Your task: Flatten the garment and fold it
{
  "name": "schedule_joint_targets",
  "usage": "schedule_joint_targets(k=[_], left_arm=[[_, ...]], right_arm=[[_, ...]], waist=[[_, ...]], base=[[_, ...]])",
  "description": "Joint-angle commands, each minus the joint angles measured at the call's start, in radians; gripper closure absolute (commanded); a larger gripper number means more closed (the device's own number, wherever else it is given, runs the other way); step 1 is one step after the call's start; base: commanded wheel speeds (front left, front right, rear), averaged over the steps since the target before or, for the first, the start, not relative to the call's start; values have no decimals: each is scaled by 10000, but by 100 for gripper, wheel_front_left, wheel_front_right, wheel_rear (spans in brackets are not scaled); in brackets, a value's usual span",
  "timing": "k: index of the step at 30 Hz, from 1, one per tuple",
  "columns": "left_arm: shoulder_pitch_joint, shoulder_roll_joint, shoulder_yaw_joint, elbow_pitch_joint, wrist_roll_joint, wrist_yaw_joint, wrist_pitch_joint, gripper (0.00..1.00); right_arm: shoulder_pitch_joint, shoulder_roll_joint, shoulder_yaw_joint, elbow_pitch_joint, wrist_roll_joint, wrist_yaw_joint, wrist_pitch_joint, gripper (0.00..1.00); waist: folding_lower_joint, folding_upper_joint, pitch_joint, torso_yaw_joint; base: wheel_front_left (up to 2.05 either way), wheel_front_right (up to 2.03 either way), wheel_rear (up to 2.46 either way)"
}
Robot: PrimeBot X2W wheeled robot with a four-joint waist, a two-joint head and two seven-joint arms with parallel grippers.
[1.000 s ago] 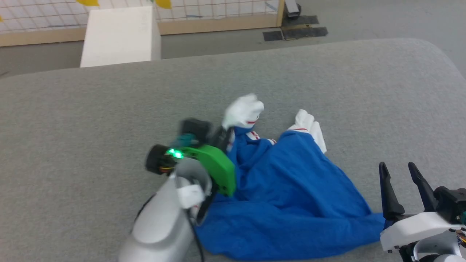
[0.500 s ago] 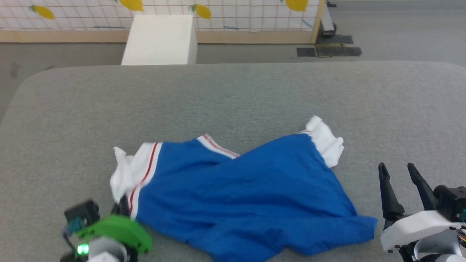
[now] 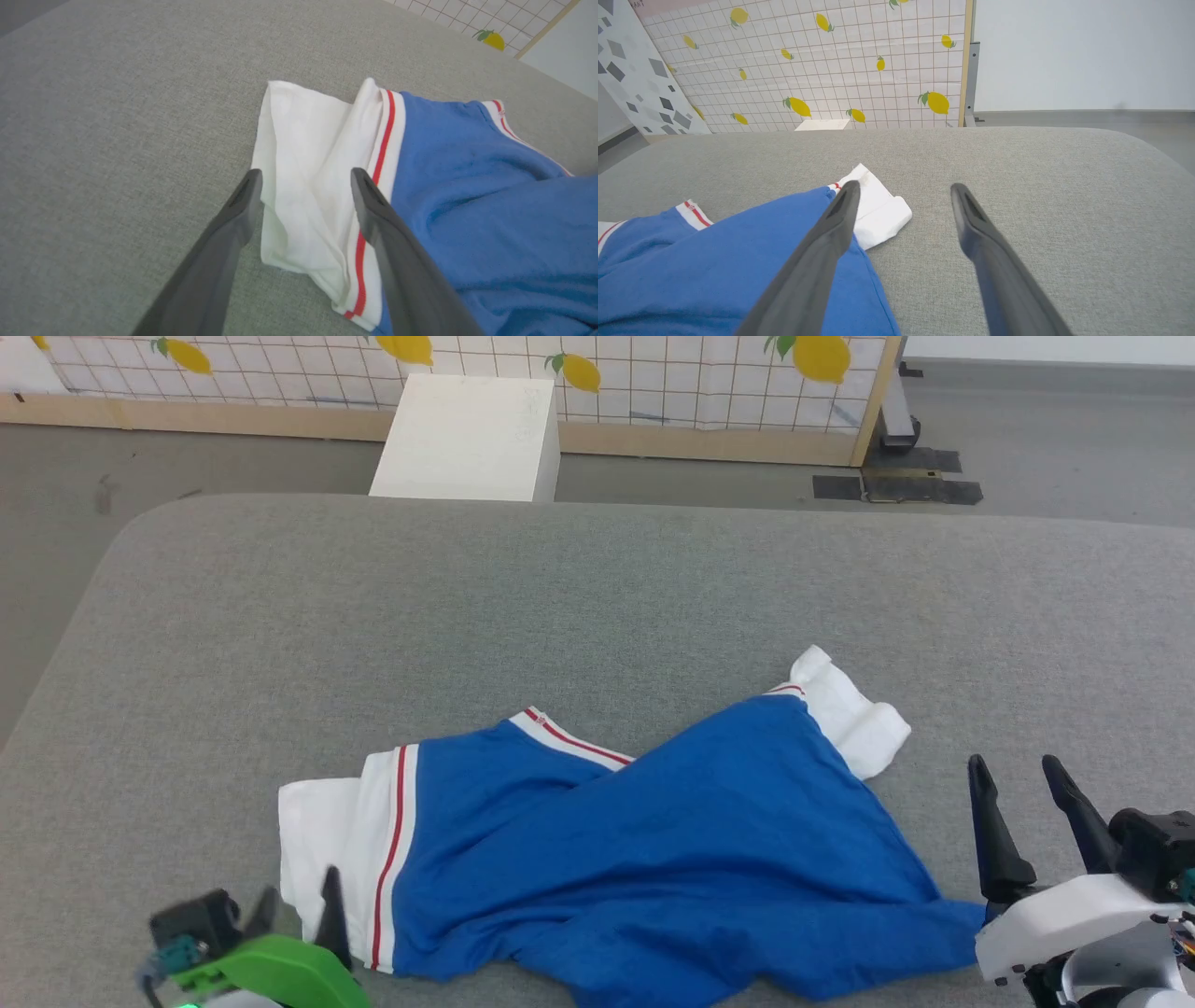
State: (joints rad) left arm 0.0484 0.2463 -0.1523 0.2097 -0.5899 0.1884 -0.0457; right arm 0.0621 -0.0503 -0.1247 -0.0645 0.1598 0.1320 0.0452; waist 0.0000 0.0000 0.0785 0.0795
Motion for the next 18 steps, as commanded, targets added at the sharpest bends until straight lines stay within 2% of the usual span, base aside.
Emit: schedule_joint_targets(k=[1,4,9,14,18], left_arm=[[46,293,-10,-211,184,-51,-39,0],[-257,899,0,-455,429,-215,159,0],[-1348,1707,-9,-22,430,-857,700,0],[-2509,2149,-211,1089,205,-1593,1507,0],[-3147,2310,-331,2023,-19,-1892,2266,0]], right_arm=[[4,1,36,-71,54,-13,29,0],[-73,1,90,-163,39,-13,15,0],[-232,1,203,-317,-19,-13,24,0],[-434,1,294,-442,-53,-13,49,0],[-576,1,306,-485,-55,-13,25,0]], waist=[[0,0,30,-1],[0,0,178,-38],[0,0,596,-216],[0,0,1098,-549],[0,0,1457,-832]], base=[[0,0,0],[0,0,0],[0,0,0],[0,0,0],[0,0,0]])
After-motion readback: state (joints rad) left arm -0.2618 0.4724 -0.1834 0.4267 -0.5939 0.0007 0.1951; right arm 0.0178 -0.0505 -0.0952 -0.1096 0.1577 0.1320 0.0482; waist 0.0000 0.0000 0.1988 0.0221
